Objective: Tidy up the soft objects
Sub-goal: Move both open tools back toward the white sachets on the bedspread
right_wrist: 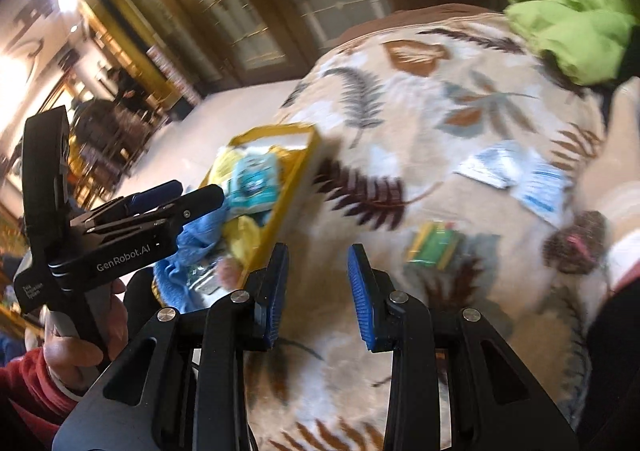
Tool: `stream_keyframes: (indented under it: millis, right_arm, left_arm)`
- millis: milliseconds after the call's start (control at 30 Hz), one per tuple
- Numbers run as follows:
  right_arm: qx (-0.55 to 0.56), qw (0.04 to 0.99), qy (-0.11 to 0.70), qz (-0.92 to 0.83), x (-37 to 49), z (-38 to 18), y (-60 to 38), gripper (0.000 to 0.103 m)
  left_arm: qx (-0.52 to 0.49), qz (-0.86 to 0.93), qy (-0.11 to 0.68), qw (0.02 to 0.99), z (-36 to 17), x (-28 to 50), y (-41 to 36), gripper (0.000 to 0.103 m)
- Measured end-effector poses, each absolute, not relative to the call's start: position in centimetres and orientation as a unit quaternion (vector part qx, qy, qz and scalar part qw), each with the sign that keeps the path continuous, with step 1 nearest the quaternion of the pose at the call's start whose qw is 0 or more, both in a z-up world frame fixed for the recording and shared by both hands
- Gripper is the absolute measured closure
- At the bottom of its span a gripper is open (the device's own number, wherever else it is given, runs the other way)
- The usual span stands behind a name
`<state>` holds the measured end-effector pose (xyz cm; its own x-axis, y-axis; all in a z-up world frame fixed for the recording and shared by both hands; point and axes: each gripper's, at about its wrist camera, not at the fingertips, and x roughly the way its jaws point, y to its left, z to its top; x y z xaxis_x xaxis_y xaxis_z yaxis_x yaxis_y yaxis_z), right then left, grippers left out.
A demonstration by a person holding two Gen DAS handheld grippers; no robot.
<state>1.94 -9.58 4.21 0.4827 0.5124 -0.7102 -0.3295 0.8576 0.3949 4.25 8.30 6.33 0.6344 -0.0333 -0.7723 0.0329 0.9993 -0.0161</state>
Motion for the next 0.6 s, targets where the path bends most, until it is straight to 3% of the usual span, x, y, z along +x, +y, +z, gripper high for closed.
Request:
stream_keyframes:
  millis: [467,533,600]
  right_arm:
    - [0.155,0.87,0.435,0.173,2.2,3.5,-17.3,0.073]
    - [0.161,0.87,0.436,0.167,2.3,3.2,-17.9,0.056]
    - [0.168,0.871,0.433,0.159,2.3,3.0,-18.5,0.055]
  left_arm:
    - [0.032,-0.051,0.44,0.896,4.3,7.2,2.5,0.031]
    - [0.031,-0.056,0.443,0.894,4.0,7.7,2.1,0.031]
    - [0.027,-0.062,0.449,0.891,3.8,8.3,2.0,0.031]
